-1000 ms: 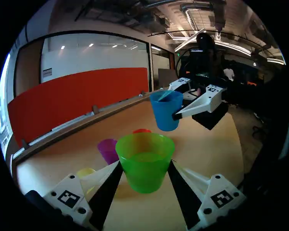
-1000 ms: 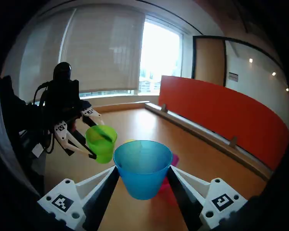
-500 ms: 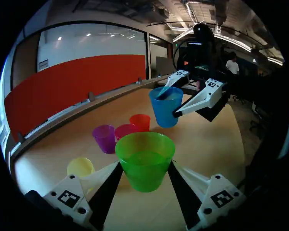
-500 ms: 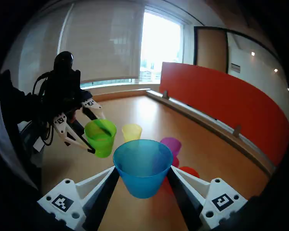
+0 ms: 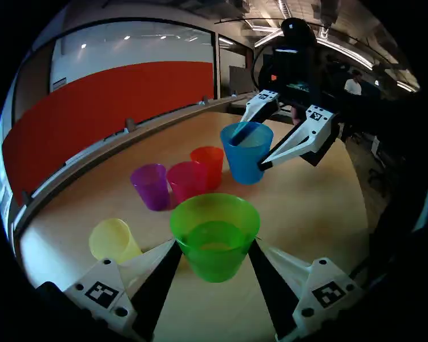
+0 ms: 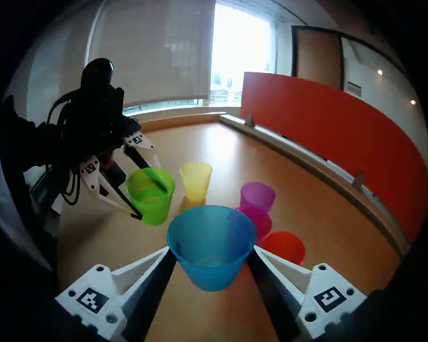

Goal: Pour water

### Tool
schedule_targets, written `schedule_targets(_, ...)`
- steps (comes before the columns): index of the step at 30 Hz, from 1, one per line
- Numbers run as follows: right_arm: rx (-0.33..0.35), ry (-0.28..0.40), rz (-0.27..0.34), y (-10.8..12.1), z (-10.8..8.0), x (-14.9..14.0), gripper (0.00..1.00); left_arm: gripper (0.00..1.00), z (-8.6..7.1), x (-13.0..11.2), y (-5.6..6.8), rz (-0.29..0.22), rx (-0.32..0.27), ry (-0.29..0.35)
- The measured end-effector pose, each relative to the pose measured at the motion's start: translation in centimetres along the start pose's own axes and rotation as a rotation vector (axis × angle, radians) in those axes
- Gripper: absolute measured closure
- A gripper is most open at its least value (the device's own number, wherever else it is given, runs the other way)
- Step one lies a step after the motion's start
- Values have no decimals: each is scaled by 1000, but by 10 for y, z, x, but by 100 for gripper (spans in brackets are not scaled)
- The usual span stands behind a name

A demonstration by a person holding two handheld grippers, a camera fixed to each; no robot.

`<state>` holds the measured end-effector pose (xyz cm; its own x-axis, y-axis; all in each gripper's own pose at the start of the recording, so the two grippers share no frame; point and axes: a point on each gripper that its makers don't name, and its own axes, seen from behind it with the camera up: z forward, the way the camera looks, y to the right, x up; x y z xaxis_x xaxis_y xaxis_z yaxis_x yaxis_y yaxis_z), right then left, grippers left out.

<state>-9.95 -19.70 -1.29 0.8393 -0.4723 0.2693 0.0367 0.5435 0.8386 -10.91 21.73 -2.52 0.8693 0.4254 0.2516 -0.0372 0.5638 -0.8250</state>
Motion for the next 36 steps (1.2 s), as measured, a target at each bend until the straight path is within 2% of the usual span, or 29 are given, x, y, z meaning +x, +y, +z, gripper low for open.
schedule_targets(15, 20, -97, -17, 2, 18, -30, 11, 20, 11, -18, -5, 26, -21, -79)
schedule_targets(27, 19, -124, -11, 6, 24, -41, 11, 20, 17, -26, -9, 35, -25, -120)
schedule_targets(36, 26, -144, -8, 4, 29, -52, 11, 20, 20, -34, -5, 63, -41, -160)
